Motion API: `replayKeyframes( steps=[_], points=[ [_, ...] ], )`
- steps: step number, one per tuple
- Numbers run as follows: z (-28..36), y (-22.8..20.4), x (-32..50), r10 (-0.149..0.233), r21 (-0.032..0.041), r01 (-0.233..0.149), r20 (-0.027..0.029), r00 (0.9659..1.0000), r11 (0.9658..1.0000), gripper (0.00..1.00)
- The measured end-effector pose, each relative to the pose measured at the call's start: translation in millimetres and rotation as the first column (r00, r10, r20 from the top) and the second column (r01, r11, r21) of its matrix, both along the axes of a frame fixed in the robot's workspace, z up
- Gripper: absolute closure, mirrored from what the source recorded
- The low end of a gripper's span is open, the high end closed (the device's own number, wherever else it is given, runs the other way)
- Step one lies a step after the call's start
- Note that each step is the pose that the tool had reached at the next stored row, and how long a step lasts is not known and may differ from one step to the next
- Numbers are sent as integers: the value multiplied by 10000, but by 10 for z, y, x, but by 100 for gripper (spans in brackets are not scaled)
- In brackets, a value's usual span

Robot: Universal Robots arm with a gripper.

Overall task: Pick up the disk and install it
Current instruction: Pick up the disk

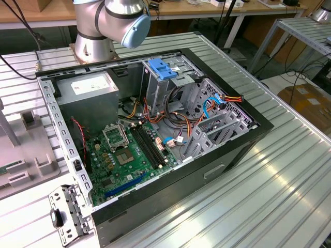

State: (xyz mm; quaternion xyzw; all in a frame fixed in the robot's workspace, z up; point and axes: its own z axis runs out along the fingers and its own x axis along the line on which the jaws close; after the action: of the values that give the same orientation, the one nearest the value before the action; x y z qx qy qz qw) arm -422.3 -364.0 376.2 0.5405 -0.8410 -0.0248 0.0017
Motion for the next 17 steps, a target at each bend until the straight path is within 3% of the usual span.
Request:
replayKeyframes(
  steps=[10, 17],
  points=[
    [0, 0, 0, 503, 0, -503, 0, 9987, 9987, 89],
    [0, 0, 0, 916, 0, -916, 0, 9958, 9958, 89]
  ],
)
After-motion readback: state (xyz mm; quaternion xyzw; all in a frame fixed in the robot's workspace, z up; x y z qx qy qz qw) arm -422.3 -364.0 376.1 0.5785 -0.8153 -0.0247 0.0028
